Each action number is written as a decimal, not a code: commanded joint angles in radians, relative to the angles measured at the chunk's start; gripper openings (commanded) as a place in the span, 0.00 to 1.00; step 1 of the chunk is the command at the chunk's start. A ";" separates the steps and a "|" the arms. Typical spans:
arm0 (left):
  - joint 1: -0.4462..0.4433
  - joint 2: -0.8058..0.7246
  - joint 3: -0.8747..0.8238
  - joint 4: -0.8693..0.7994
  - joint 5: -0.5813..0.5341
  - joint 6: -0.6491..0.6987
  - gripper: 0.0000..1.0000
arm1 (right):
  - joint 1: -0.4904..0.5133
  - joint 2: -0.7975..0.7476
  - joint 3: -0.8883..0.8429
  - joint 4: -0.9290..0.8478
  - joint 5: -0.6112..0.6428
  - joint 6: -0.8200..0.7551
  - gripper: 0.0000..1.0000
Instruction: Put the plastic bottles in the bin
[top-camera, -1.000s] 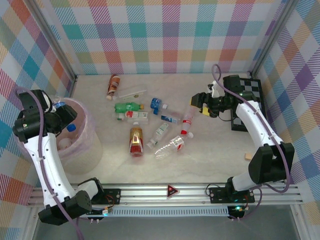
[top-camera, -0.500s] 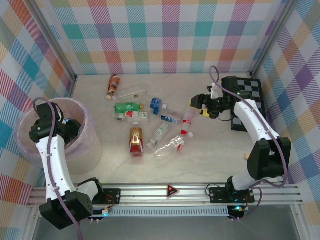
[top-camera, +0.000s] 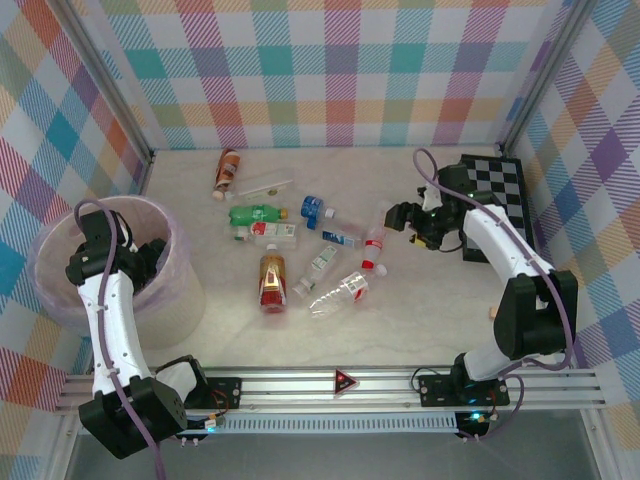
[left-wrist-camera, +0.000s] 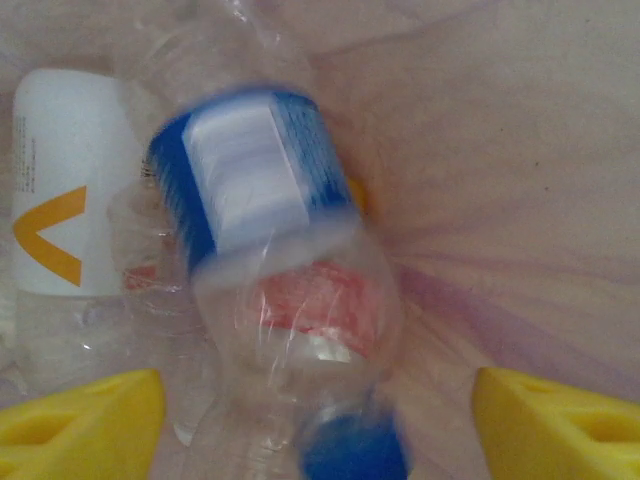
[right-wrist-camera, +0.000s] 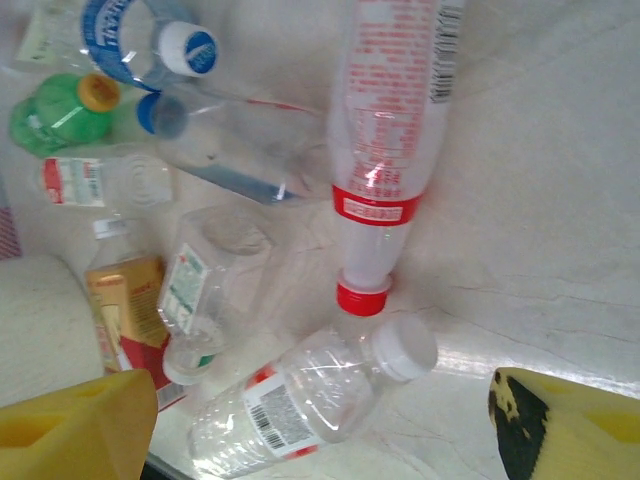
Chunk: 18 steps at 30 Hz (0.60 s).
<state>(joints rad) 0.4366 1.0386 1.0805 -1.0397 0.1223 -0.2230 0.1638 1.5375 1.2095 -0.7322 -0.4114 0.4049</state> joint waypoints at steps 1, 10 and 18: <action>0.011 -0.012 0.000 0.007 0.025 0.006 0.90 | 0.037 0.030 -0.021 0.034 0.064 0.032 0.85; 0.010 -0.050 0.105 -0.059 0.030 0.019 1.00 | 0.105 0.101 -0.059 0.091 0.154 0.099 0.84; 0.010 -0.100 0.264 -0.198 0.023 0.060 1.00 | 0.155 0.226 -0.005 0.125 0.219 0.127 0.81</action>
<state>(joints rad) 0.4404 0.9504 1.3010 -1.1435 0.1284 -0.1986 0.3099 1.7279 1.1690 -0.6235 -0.2279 0.5098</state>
